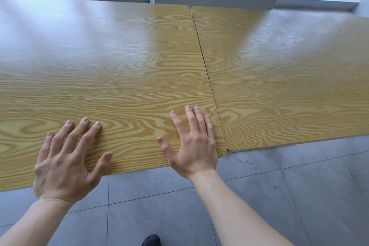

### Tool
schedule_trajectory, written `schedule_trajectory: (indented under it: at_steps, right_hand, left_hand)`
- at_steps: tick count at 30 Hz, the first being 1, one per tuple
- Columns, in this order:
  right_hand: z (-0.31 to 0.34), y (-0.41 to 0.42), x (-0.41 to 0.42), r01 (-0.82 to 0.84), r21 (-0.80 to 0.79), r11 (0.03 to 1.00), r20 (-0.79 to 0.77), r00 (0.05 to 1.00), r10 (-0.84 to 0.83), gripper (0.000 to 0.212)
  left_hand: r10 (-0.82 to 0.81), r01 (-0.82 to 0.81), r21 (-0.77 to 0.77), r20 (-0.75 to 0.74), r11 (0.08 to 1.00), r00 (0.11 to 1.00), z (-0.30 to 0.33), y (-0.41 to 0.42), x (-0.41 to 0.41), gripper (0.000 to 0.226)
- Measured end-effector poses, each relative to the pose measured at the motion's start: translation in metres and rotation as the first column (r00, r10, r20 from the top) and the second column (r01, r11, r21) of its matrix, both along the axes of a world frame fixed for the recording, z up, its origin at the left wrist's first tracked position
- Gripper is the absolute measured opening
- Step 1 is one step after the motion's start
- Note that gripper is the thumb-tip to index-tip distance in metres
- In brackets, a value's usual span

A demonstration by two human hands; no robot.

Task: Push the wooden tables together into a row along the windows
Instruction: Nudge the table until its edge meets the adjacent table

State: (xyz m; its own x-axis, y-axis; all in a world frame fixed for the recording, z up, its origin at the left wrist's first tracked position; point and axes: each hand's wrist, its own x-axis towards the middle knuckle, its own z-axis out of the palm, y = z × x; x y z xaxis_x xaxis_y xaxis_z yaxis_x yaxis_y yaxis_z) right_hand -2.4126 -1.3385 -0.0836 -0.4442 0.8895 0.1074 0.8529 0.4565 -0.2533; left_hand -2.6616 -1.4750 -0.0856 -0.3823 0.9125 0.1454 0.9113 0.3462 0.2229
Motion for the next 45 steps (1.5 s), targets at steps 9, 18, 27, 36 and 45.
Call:
schedule_trajectory:
  at_steps: [9,18,27,36,45]
  right_hand:
    - [0.000,0.000,-0.001,-0.003,-0.009,1.000,0.000,1.000,0.003,0.079]
    - [0.001,0.003,-0.003,-0.011,-0.026,1.000,0.016,1.000,0.011,0.082]
    - [0.004,0.003,-0.006,-0.007,-0.053,0.999,0.043,0.999,0.009,0.084]
    - [0.002,0.006,-0.007,0.004,-0.039,0.999,0.028,1.000,-0.003,0.082]
    - [0.025,0.003,-0.011,0.019,-0.133,0.991,0.056,0.998,-0.012,0.080]
  left_hand:
    - [-0.013,0.013,0.031,-0.018,0.999,1.000,0.002,0.000,0.000,0.075]
    - [-0.023,0.023,0.014,-0.033,1.000,0.999,0.002,0.003,-0.004,0.078]
    - [-0.027,0.027,0.019,-0.012,0.999,1.000,-0.001,0.003,-0.007,0.076]
    - [-0.026,0.027,-0.022,0.031,0.999,0.999,0.003,0.005,-0.008,0.077]
    - [-0.123,0.130,-0.097,0.071,0.987,0.990,0.027,0.011,-0.018,0.084]
